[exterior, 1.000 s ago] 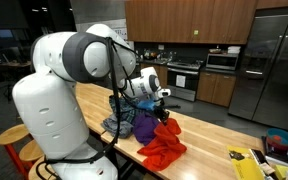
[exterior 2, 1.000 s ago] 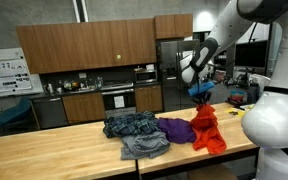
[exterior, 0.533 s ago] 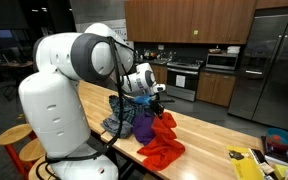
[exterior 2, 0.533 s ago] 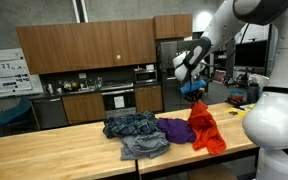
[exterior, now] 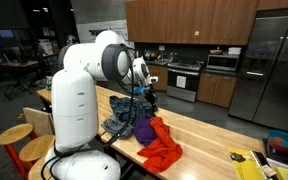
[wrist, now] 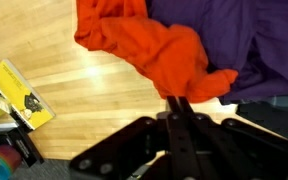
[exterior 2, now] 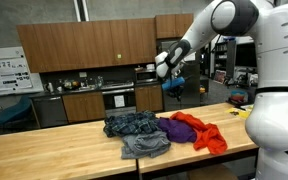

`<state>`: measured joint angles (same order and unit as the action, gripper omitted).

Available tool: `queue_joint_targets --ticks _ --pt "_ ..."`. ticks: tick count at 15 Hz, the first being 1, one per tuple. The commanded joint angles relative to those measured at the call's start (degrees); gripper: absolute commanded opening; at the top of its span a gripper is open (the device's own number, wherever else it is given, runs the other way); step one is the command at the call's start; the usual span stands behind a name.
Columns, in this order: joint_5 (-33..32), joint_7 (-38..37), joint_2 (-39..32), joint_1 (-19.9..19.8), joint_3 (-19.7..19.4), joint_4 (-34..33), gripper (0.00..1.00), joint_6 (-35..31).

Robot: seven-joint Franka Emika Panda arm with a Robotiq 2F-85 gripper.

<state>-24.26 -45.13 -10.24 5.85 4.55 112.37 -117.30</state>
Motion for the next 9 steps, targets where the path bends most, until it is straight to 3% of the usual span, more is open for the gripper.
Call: queue_joint_targets --ticks 1,3,4,6,9 --pt "0.0 1.2 6.7 -1.6 -3.1 10.7 0.00 -5.7" --pt "0.0 1.2 8.5 -2.9 -4.6 14.5 0.05 -7.9" --pt "-0.5 0.8 9.3 -3.7 -5.4 16.3 0.27 -9.7" --pt "-3.1 -1.3 10.0 -5.1 -6.6 18.6 0.30 -14.6" --pt "-4.2 0.1 8.7 -6.8 -7.8 18.8 0.47 -21.3"
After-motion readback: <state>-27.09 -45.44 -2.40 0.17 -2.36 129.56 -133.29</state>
